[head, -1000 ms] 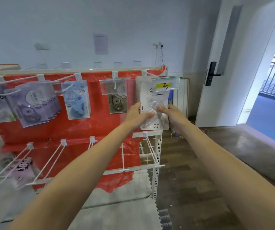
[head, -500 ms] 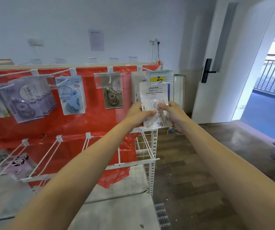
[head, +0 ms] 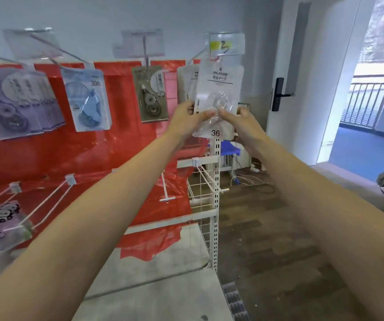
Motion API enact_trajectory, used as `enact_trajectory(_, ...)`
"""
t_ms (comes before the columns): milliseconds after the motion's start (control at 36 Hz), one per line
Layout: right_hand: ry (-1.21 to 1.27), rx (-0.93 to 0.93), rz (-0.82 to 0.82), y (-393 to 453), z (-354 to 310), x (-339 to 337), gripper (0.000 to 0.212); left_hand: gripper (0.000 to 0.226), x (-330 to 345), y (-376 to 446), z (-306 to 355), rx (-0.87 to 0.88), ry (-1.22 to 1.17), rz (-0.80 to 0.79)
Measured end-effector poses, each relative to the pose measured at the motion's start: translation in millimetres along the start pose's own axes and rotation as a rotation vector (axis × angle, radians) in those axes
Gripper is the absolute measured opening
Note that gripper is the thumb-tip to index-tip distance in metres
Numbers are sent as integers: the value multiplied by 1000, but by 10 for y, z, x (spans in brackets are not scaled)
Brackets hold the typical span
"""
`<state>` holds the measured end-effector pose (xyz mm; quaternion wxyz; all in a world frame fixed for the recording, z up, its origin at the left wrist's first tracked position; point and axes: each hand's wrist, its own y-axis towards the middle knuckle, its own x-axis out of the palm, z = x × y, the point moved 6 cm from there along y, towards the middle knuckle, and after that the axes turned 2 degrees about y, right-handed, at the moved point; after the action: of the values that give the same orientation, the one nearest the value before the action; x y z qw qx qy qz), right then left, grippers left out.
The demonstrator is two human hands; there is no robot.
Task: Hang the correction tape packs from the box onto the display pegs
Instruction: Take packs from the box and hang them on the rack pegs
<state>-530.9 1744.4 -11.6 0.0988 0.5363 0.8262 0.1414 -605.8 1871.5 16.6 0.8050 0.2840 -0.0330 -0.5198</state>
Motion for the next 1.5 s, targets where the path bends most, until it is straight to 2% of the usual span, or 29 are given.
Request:
enact_trajectory(56,-5,-25,11,-18,-27,30,84,34,-16,14,-7,34,-19,17)
enact_trajectory(139,-5,-66,15,99,17,23,110,33,-16,23,-30,55,-26,27)
enact_trajectory(167,12,-75,25,98,14,26,105,31,-17,25,-39,58,-20,33)
enact_trajectory(250,51,-91,76,-28,-118,93,53,31,-25,54,-30,73,-13,36)
enact_trajectory(278,49,-91,95,2,-132,82,45,32,-29,71,-20,75,-23,41)
enact_trajectory(389,32,-82,100,117,-206,43,68,29,-35,123,17,61,-63,53)
enact_trajectory(417,25,-85,107,151,-232,26,67,24,-37,129,32,61,-63,53)
enact_trajectory(472,26,-91,118,156,-303,23,51,16,-44,155,43,63,-67,50)
enact_trajectory(722,25,3,60,171,-352,85,29,13,-103,176,66,5,-63,-2)
enact_trajectory(750,36,13,45,159,-340,108,31,11,-102,174,61,-2,-35,-15)
enact_trajectory(806,16,38,77,152,-310,90,50,8,-104,181,41,-32,-13,-46)
enact_trajectory(889,64,38,87,199,-255,40,50,16,-93,207,57,-75,-13,-70)
enact_trajectory(944,78,64,114,131,-307,29,71,16,-91,210,113,-90,-7,-64)
enact_trajectory(972,85,71,112,142,-307,25,61,21,-95,210,138,-96,-3,-58)
enact_trajectory(1028,77,96,110,106,-355,55,30,51,-105,189,181,-110,-9,-53)
enact_trajectory(1083,67,129,137,137,-366,43,31,63,-132,179,188,-141,-14,-48)
enact_trajectory(1222,-23,203,142,188,-513,52,58,30,-184,263,243,-199,42,-41)
enact_trajectory(1333,-161,234,116,250,-538,42,71,27,-200,365,212,-244,188,-68)
enact_trajectory(1500,-324,266,95,440,-341,32,61,33,-117,505,-70,-325,382,-122)
